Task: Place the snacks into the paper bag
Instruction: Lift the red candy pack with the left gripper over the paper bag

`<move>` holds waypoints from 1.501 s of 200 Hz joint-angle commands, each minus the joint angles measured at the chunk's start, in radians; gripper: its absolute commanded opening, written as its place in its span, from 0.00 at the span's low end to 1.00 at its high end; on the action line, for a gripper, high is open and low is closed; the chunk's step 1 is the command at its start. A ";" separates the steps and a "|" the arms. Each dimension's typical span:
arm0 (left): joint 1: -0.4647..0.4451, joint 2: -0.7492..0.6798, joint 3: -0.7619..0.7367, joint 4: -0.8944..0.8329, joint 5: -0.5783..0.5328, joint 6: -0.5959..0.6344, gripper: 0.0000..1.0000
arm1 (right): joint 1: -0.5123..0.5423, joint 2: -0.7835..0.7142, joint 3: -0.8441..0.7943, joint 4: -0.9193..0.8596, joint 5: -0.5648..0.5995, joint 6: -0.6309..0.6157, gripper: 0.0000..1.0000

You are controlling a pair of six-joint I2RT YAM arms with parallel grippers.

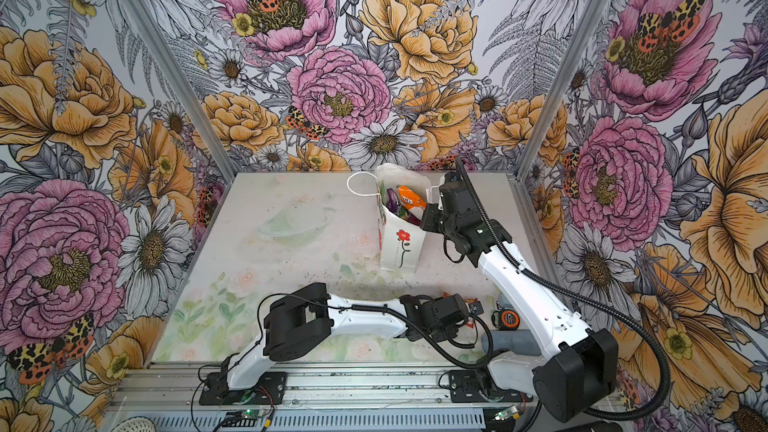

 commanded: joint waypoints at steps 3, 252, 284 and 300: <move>0.011 0.024 -0.036 -0.045 0.000 -0.014 0.14 | 0.005 -0.033 0.027 0.040 0.010 -0.016 0.00; -0.013 -0.883 -0.697 0.244 -0.146 -0.404 0.00 | 0.006 -0.025 0.037 0.041 0.015 -0.017 0.00; 0.005 -0.995 -0.693 0.224 -0.168 -0.396 0.00 | 0.007 -0.028 0.038 0.042 0.013 -0.015 0.00; 0.011 -1.041 -0.680 0.220 -0.164 -0.389 0.00 | 0.005 -0.031 0.039 0.041 0.011 -0.014 0.00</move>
